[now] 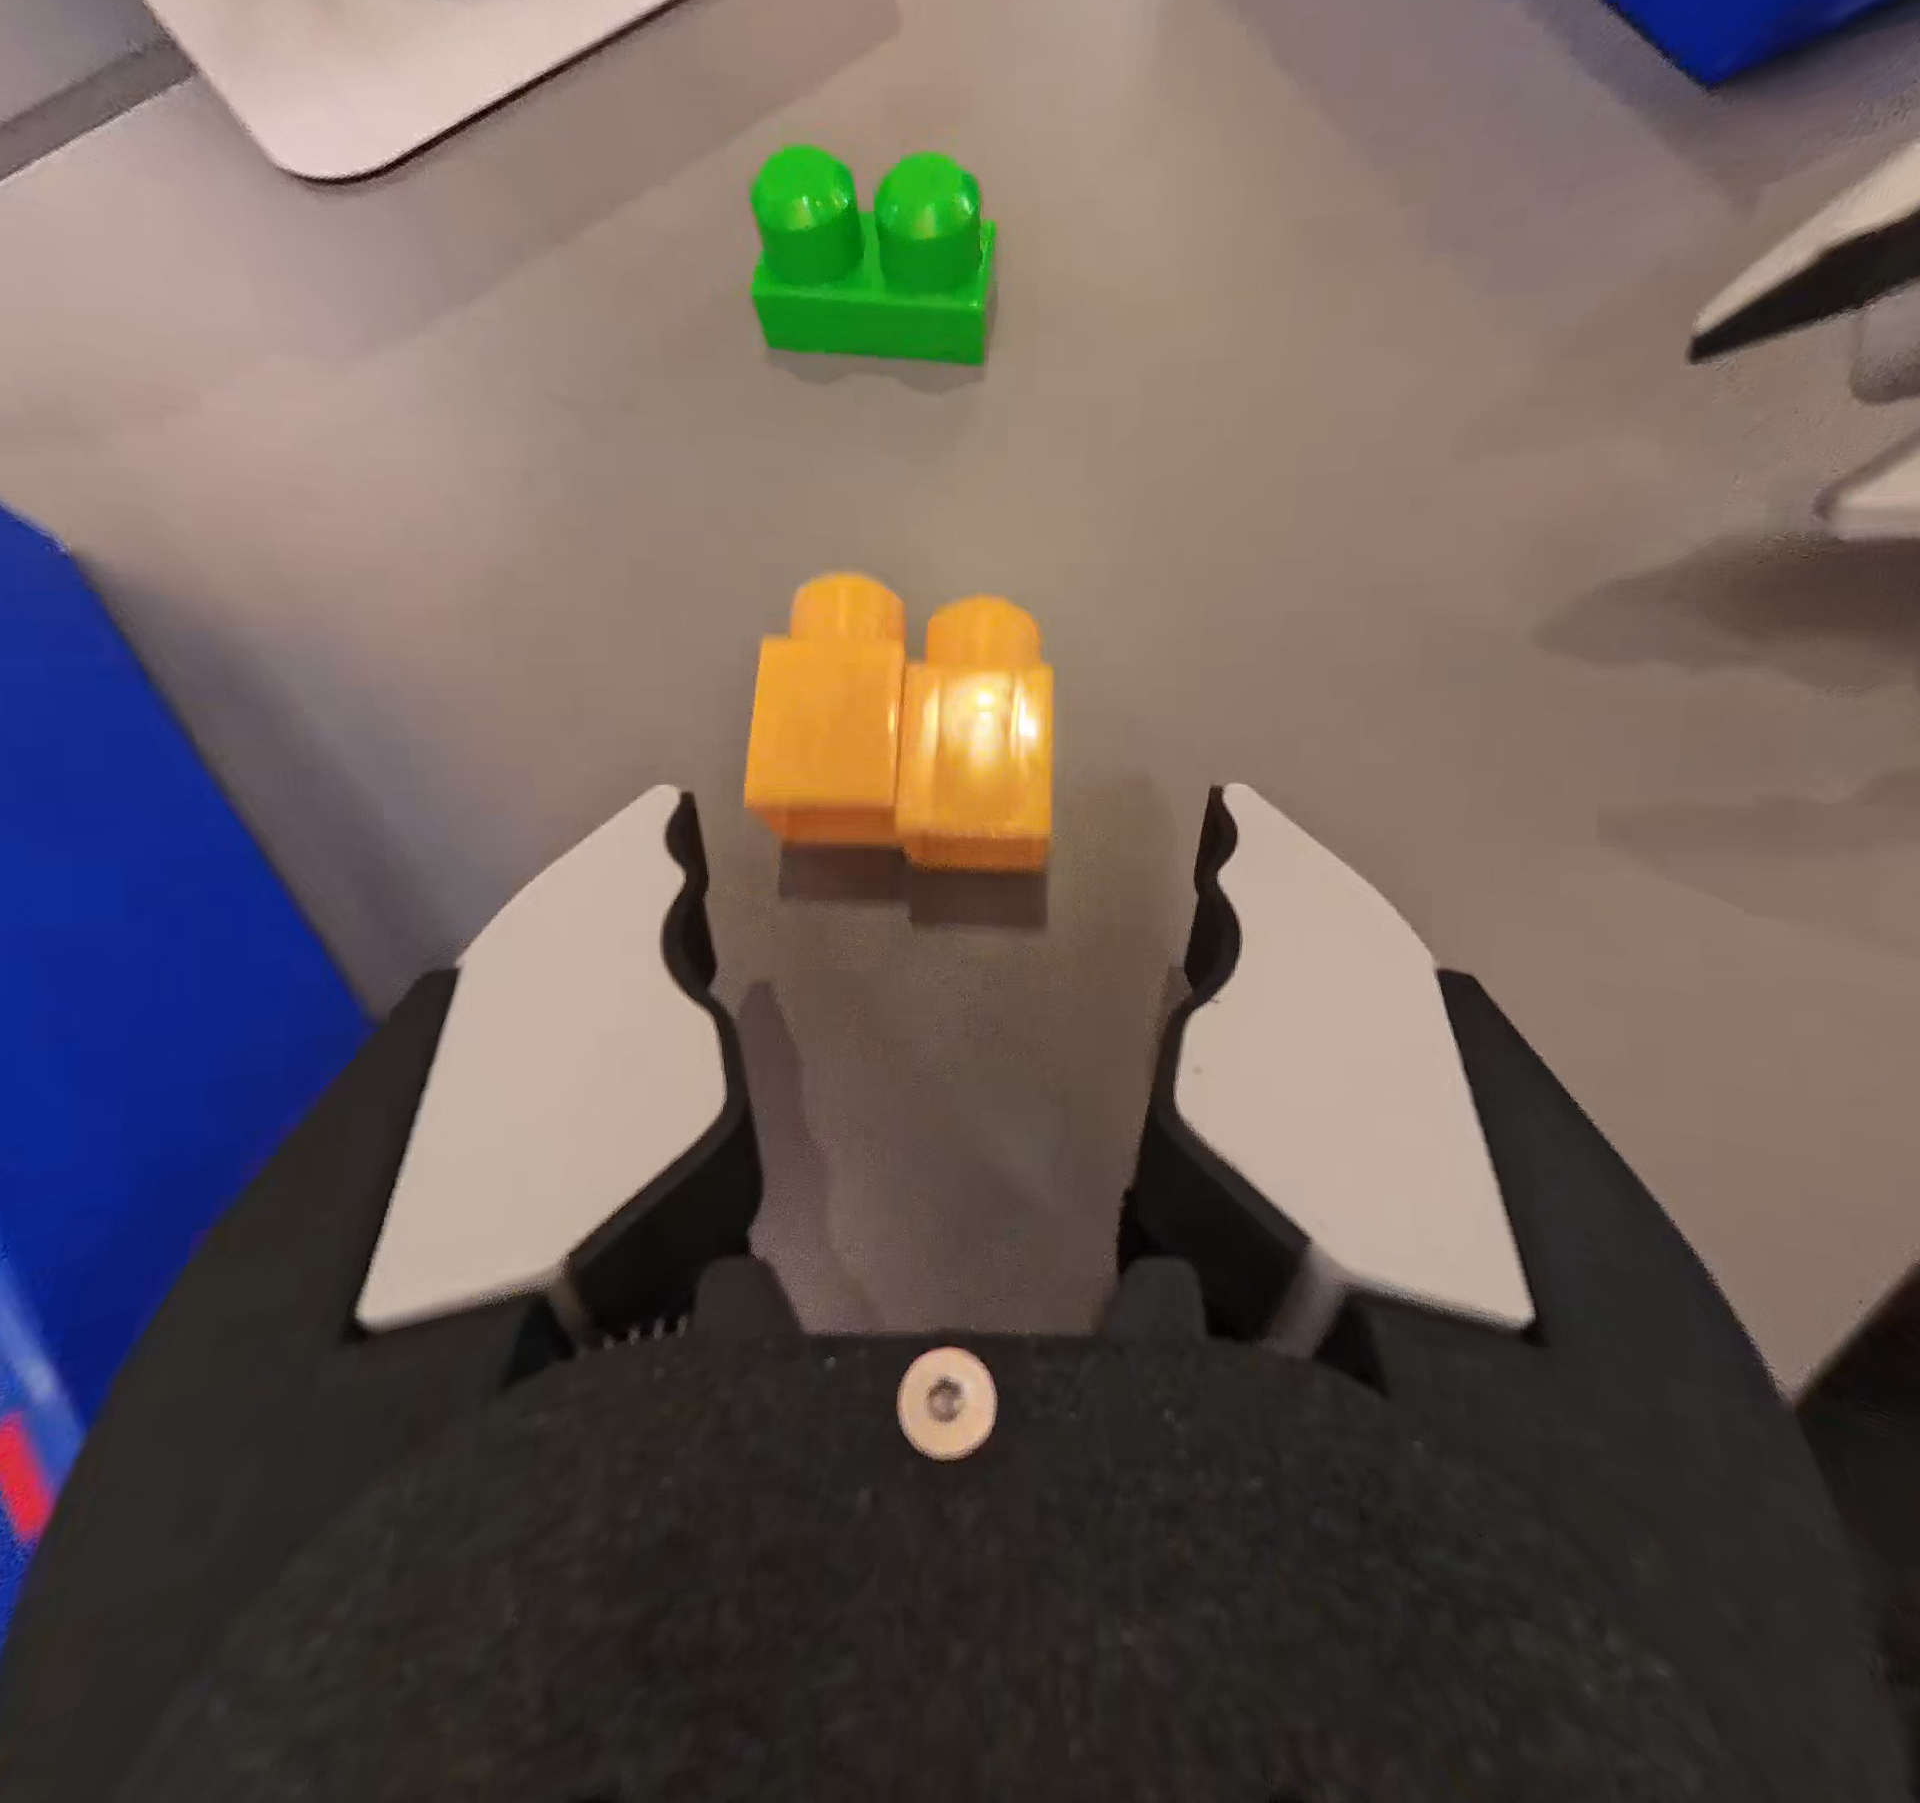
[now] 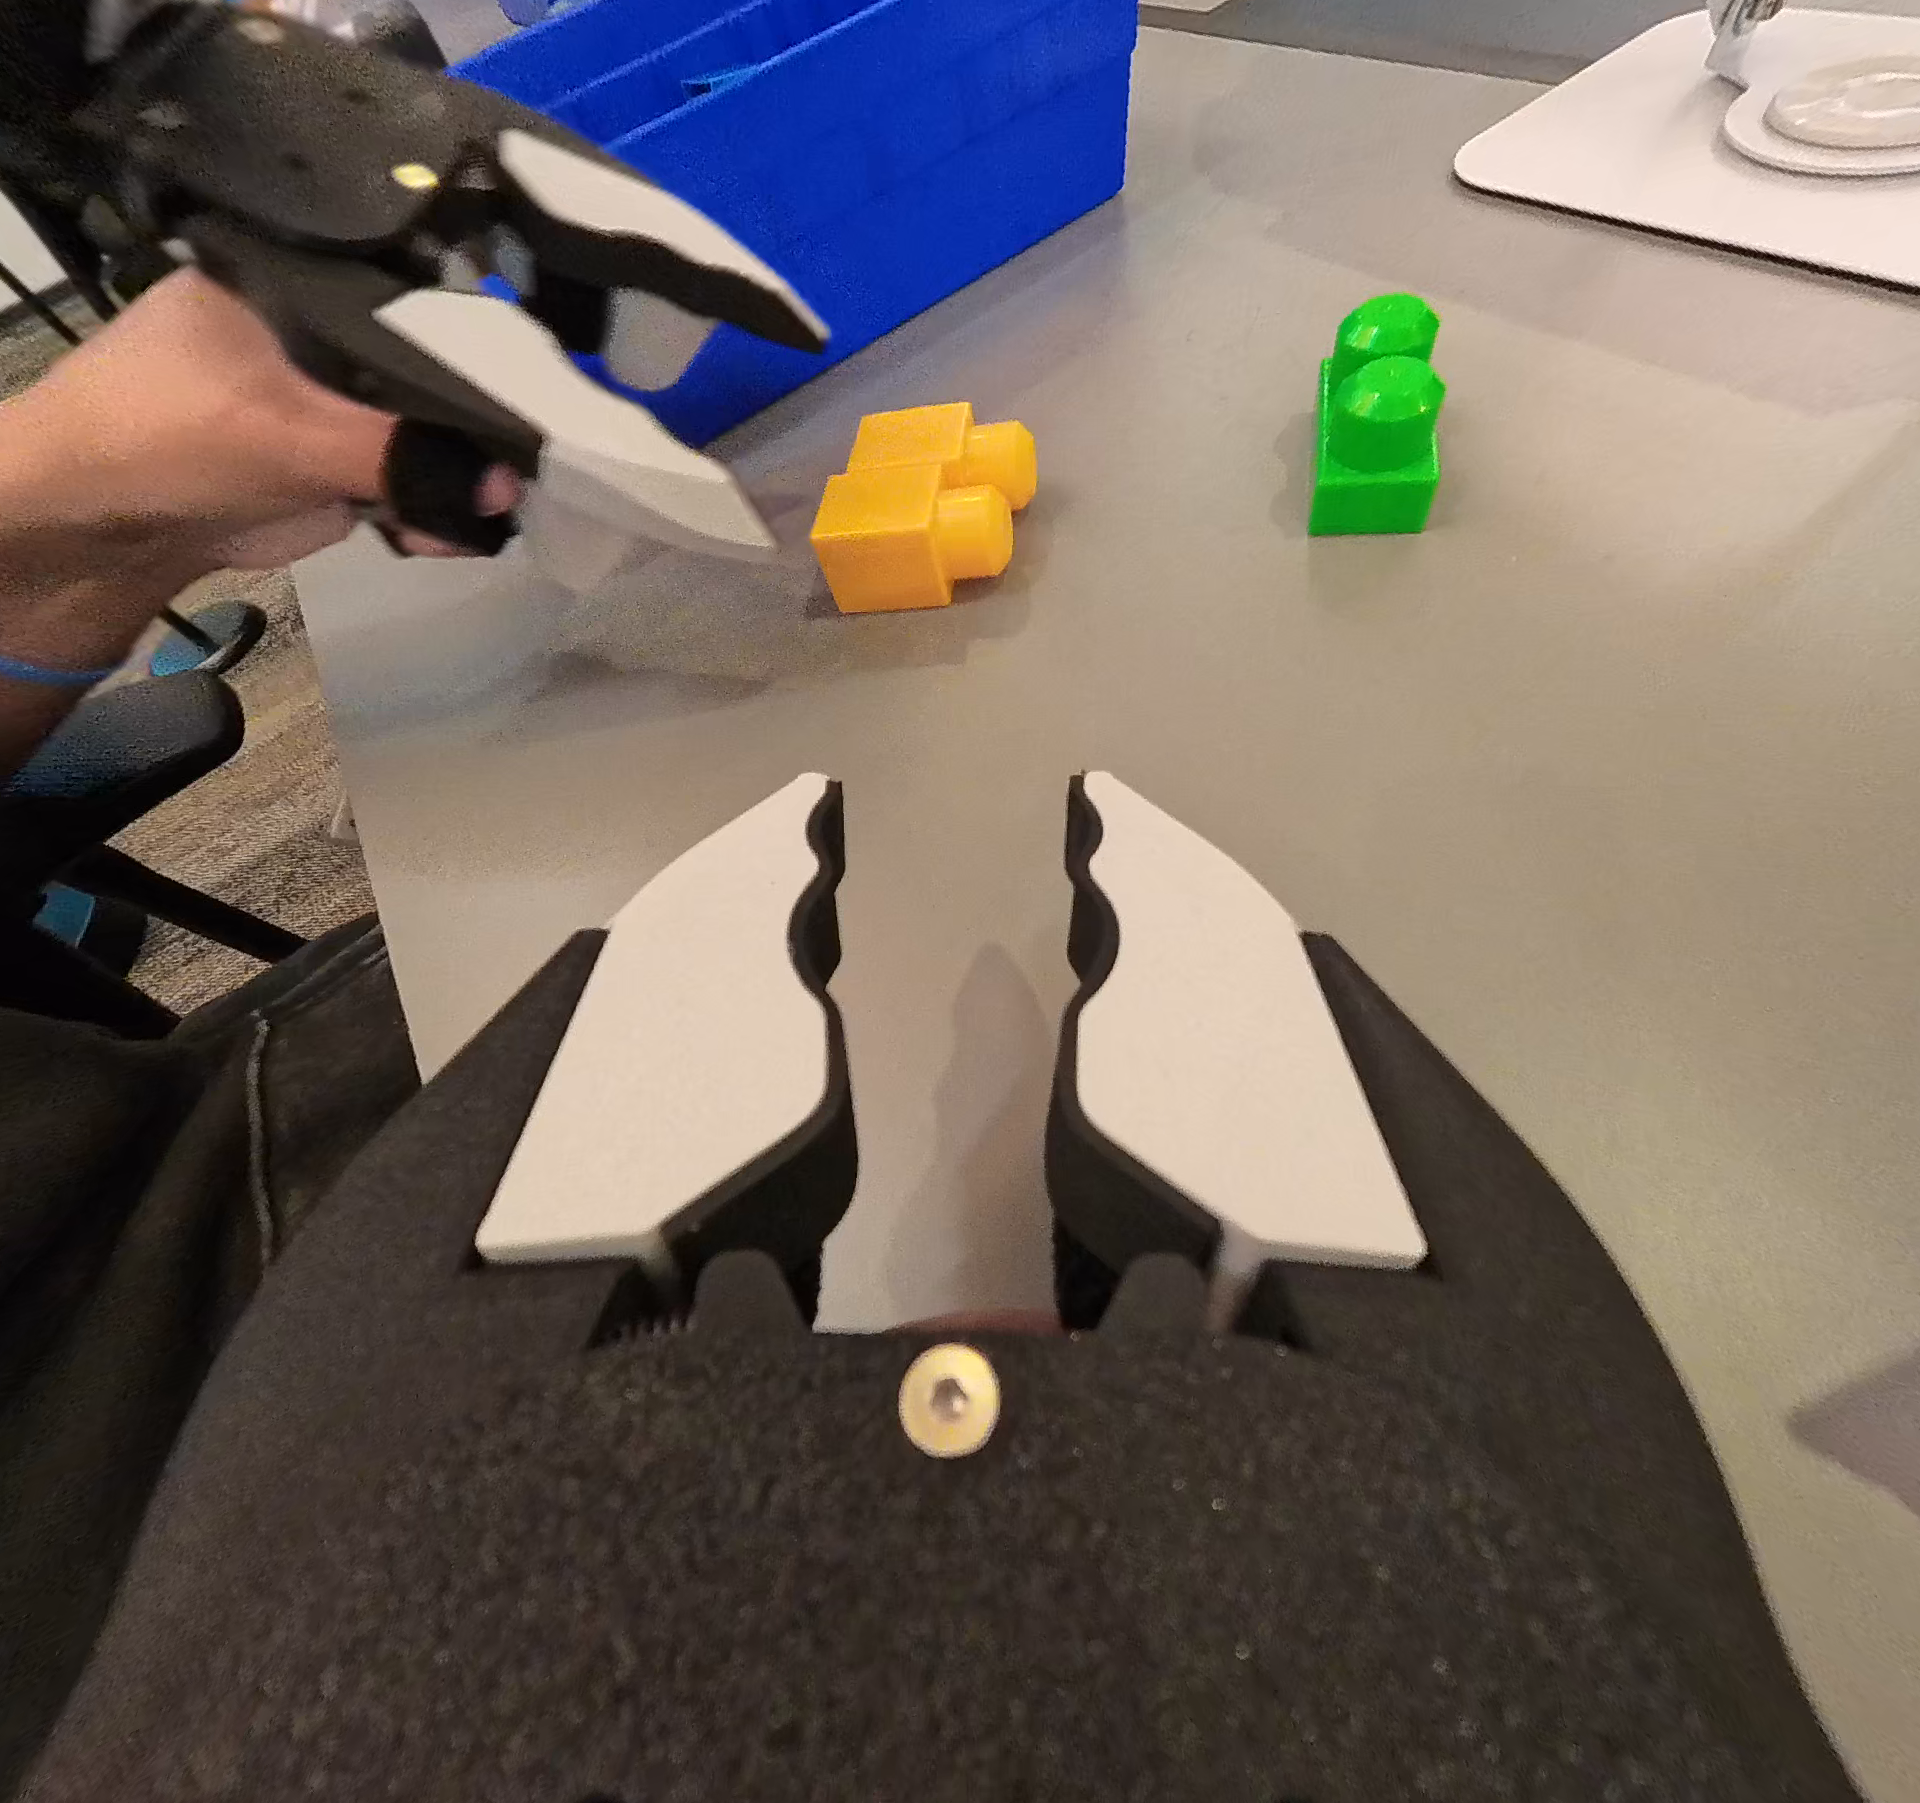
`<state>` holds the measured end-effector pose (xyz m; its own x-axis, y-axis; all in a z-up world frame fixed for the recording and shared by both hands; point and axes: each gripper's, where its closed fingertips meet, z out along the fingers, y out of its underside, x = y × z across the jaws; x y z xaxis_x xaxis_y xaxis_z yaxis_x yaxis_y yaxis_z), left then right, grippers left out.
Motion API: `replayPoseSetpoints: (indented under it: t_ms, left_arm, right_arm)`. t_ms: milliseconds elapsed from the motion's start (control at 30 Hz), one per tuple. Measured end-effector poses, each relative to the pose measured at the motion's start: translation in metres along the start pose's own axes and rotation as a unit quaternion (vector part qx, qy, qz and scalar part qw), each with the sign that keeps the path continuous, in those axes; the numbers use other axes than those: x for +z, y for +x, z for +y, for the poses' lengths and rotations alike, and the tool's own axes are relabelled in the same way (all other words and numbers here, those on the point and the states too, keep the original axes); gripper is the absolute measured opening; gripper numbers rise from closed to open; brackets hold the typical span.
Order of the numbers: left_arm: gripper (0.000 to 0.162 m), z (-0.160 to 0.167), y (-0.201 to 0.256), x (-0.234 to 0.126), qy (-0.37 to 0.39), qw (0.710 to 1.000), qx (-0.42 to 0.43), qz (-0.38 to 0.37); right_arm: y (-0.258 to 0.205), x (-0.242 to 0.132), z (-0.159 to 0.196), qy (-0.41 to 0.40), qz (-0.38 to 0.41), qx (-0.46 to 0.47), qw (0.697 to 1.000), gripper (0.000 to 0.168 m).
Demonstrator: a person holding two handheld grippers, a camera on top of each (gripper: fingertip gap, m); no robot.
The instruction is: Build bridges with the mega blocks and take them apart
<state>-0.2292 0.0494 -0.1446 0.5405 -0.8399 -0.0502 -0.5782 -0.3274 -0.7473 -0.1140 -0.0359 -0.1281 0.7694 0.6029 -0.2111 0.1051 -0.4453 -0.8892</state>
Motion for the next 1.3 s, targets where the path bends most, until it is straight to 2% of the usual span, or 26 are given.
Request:
replayPoseSetpoints:
  t_ms: [100,233,333,567,733,1067,1300]
  left_arm:
    - [0.089,0.024,0.010,-0.023,0.009,1.000,-0.016,-0.018]
    - [0.090,0.041,0.008,-0.023,0.018,0.997,-0.017,-0.072]
    - [0.092,0.040,0.000,-0.011,0.014,0.995,-0.020,-0.099]
    - [0.089,0.028,-0.011,0.012,0.006,0.995,-0.048,-0.087]
    - [0.089,0.026,-0.022,0.023,-0.013,0.994,-0.038,-0.098]
    - [0.090,0.017,-0.014,0.033,-0.012,0.997,-0.017,-0.078]
    - [0.088,0.013,-0.013,0.041,-0.016,0.998,-0.036,-0.049]
  right_arm:
    - [0.001,-0.002,0.001,0.002,0.001,0.004,1.000,0.041]
    - [0.001,-0.002,0.002,0.001,-0.002,0.006,1.000,0.041]
    - [-0.001,-0.002,0.002,0.000,0.000,-0.001,1.000,0.041]
    - [0.000,-0.005,-0.003,0.007,0.001,-0.003,1.000,0.041]
    - [0.000,-0.006,-0.003,0.008,-0.002,-0.002,1.000,0.041]
    - [0.002,-0.005,-0.002,0.008,-0.003,0.001,1.000,0.041]
    - [0.001,-0.003,-0.001,0.003,-0.004,0.000,1.000,0.041]
